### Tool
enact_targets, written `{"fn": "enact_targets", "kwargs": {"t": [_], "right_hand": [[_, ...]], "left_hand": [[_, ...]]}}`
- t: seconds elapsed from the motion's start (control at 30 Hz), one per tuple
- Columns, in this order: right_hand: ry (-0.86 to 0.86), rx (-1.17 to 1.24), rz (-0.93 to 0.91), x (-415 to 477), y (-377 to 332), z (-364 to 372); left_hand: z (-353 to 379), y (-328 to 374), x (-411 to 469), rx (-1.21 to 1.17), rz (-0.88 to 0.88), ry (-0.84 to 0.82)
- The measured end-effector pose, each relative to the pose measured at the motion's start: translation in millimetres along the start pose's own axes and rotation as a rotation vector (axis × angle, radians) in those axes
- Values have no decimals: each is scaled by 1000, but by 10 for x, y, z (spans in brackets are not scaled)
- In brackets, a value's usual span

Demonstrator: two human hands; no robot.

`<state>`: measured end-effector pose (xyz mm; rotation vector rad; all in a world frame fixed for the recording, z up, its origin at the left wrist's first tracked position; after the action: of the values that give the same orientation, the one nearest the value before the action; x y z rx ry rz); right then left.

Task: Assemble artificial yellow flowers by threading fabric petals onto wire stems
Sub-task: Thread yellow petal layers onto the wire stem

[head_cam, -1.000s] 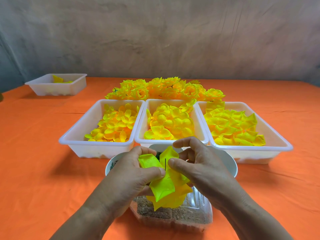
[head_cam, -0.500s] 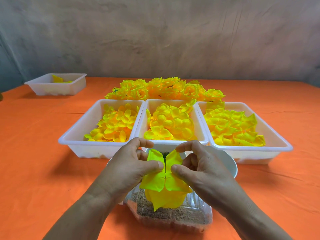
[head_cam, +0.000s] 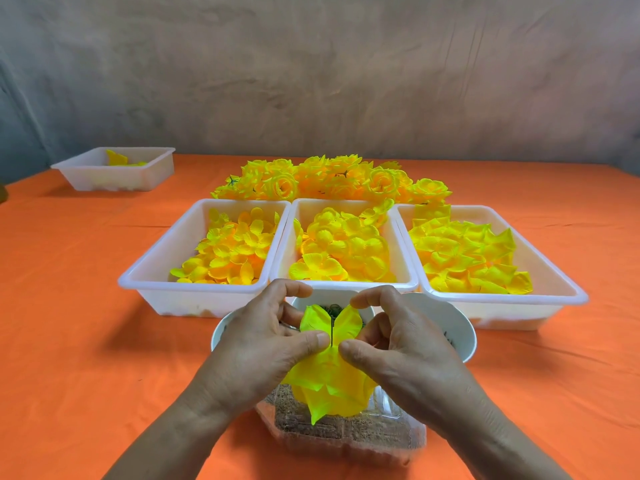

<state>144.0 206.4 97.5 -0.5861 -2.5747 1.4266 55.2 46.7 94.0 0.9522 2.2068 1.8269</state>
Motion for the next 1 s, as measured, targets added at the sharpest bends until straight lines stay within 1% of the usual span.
{"fn": "enact_targets", "kwargs": {"t": [0.27, 0.43, 0.6, 0.87, 1.0], "right_hand": [[-74, 45, -10, 13, -18, 21], [-39, 58, -59, 14, 10, 22], [-37, 15, -102, -13, 33, 58], [-30, 38, -105, -45, 35, 109], [1, -16, -101, -62, 95, 147]], "left_hand": [[35, -74, -32, -91, 19, 1], [58, -42, -46, -114, 59, 1], [76, -54, -69, -94, 92, 11], [101, -50, -124, -56, 109, 57], [105, -71, -144, -78, 107, 56]]}}
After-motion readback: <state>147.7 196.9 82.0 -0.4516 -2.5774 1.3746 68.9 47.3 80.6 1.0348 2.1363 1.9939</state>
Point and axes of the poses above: each hand's wrist, its own x-axis towards the middle knuckle, its own z-axis out of the palm, y = z × x, the point moved 1 cm from there along x, towards the middle knuckle, and after that the axes turned 14 degrees about z, right-handed, at the moved point
